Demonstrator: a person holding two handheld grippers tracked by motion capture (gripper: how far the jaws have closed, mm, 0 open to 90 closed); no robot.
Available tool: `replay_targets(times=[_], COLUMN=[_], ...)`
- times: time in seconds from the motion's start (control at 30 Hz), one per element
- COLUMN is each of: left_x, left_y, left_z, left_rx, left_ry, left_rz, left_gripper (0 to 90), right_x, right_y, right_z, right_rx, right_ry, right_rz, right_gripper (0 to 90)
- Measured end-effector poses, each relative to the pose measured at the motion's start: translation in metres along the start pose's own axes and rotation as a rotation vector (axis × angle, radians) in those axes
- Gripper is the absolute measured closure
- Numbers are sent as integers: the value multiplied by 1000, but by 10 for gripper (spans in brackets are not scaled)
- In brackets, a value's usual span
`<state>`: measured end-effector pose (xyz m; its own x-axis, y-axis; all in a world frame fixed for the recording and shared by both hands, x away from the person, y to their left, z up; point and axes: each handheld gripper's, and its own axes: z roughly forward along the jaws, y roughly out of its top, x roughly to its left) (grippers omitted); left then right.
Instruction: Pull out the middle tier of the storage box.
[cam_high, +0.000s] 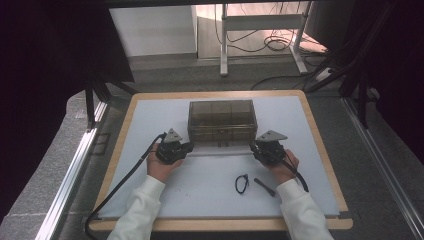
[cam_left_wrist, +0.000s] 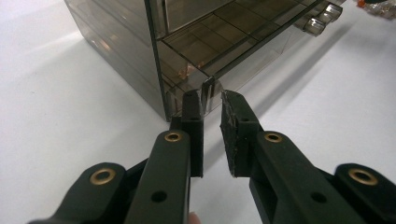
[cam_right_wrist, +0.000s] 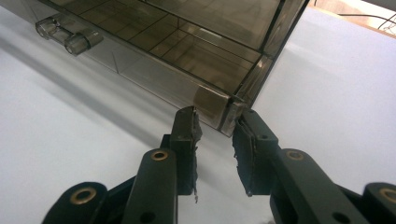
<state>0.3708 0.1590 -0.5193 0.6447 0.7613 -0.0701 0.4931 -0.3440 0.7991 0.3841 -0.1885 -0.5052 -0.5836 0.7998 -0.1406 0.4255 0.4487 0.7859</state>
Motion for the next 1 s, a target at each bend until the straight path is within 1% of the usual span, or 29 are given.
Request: replay_targets(times=[0.37, 0.6, 1.0], left_x=[-2, -4, -12], left_y=[-4, -7, -9], left_z=[-4, -7, -12], left_rx=[-3, -6, 13], left_ry=[-14, -23, -17], left_rz=[0, 1, 25], left_gripper=[795, 794, 795], right_x=[3, 6, 9], right_y=[-4, -6, -13], right_z=[-5, -10, -17], right_rx=[-6, -6, -21], right_ry=[15, 17, 24], right_rz=[0, -1, 9], right_gripper=[711, 712, 714])
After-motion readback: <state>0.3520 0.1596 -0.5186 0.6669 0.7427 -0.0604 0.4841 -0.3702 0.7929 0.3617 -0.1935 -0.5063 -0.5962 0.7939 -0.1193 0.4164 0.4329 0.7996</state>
